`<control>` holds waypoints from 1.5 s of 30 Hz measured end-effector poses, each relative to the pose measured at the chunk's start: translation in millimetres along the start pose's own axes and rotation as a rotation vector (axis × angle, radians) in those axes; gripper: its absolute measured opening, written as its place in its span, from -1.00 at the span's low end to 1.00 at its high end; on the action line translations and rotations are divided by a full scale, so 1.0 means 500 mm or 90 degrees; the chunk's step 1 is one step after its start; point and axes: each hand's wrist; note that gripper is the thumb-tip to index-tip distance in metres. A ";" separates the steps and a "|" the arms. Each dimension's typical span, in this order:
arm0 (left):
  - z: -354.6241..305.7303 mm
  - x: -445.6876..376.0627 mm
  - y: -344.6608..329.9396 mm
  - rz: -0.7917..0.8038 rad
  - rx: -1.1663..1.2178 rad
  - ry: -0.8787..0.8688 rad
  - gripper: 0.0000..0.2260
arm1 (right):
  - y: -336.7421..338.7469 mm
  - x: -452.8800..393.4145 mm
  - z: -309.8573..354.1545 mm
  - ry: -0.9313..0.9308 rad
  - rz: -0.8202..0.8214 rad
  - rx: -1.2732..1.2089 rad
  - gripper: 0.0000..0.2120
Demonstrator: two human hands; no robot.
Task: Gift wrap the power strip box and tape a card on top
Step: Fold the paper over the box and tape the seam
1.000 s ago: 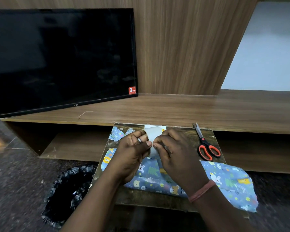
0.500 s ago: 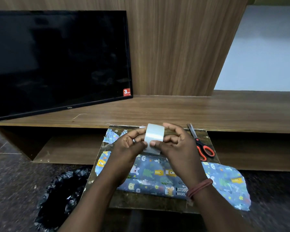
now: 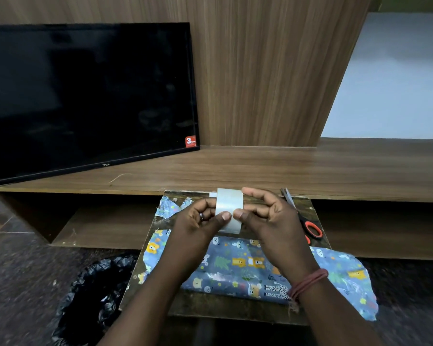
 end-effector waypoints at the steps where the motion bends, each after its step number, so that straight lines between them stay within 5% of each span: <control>1: -0.001 0.000 0.001 -0.005 0.000 0.003 -0.83 | 0.001 0.000 -0.001 0.001 0.010 0.003 -0.58; 12: 0.003 0.000 0.014 -0.005 -0.044 -0.009 -0.75 | 0.003 0.002 -0.015 0.053 0.024 0.154 -0.56; 19: 0.003 0.004 0.002 -0.011 -0.070 -0.035 -0.75 | 0.001 0.006 -0.028 0.264 -0.087 0.537 -0.64; 25: 0.009 0.009 0.004 0.021 -0.137 -0.034 -0.80 | -0.008 0.005 -0.030 0.298 -0.123 0.658 -0.74; 29: 0.014 0.013 0.000 0.042 -0.193 -0.033 -0.80 | 0.002 0.002 -0.022 0.280 -0.154 0.674 -0.95; 45: 0.013 0.006 -0.005 -0.004 -0.208 -0.033 -0.85 | -0.023 -0.002 -0.032 0.266 -0.079 0.621 -0.96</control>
Point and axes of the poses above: each hand's wrist, its own x-axis away from the middle knuckle, its own y-axis out of the back of the hand, z = x × y, and after that the axes turned 13 degrees about z, right-handed
